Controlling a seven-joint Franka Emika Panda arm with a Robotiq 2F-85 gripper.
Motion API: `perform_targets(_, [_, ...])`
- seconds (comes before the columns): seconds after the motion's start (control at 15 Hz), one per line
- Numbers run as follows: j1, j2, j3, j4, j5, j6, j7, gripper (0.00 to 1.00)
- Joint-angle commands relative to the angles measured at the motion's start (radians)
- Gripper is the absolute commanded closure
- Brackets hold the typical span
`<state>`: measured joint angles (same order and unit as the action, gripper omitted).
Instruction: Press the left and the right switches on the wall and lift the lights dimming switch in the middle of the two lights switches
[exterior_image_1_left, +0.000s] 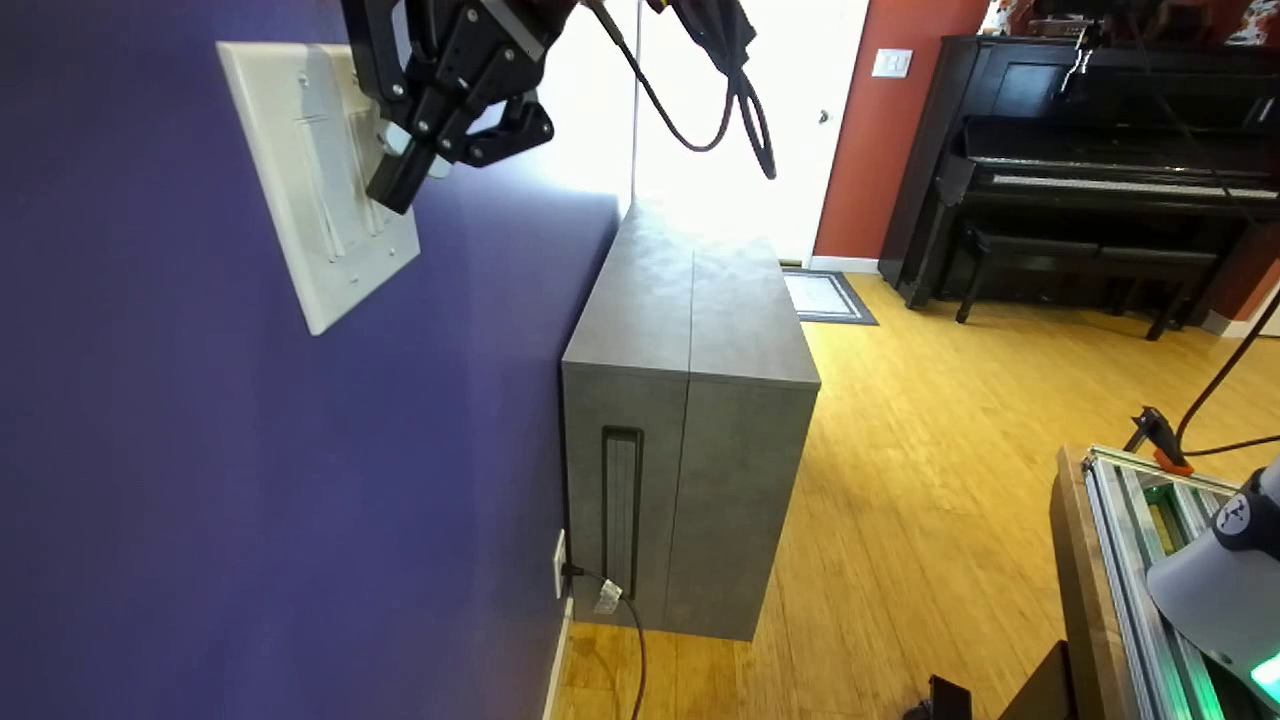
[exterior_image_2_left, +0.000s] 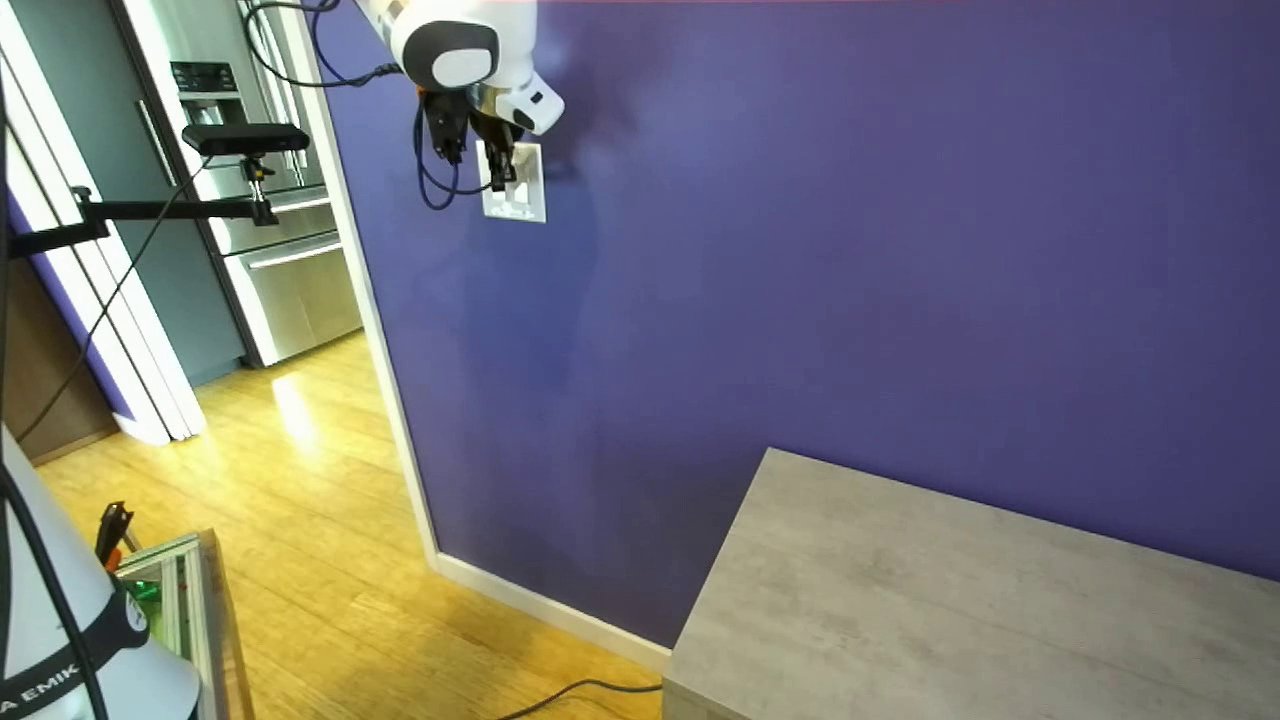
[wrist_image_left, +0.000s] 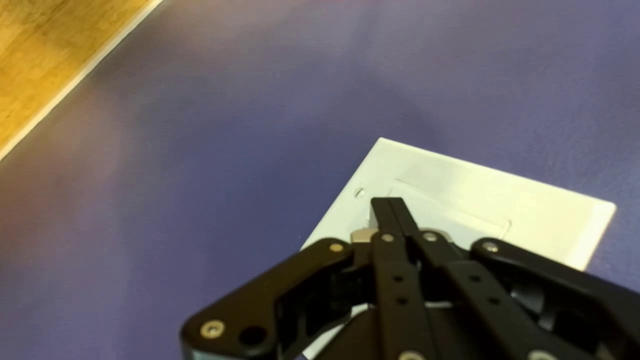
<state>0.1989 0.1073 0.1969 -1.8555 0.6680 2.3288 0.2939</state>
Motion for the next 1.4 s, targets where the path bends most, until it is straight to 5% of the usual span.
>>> perform_targets(0.0, [0.000, 0.005, 0.005, -0.009, 0.037, 0.037, -0.012, 1.00])
perform_targets(1.33, [-0.019, 0.007, 0.006, -0.013, 0.242, 0.040, -0.107, 1.00])
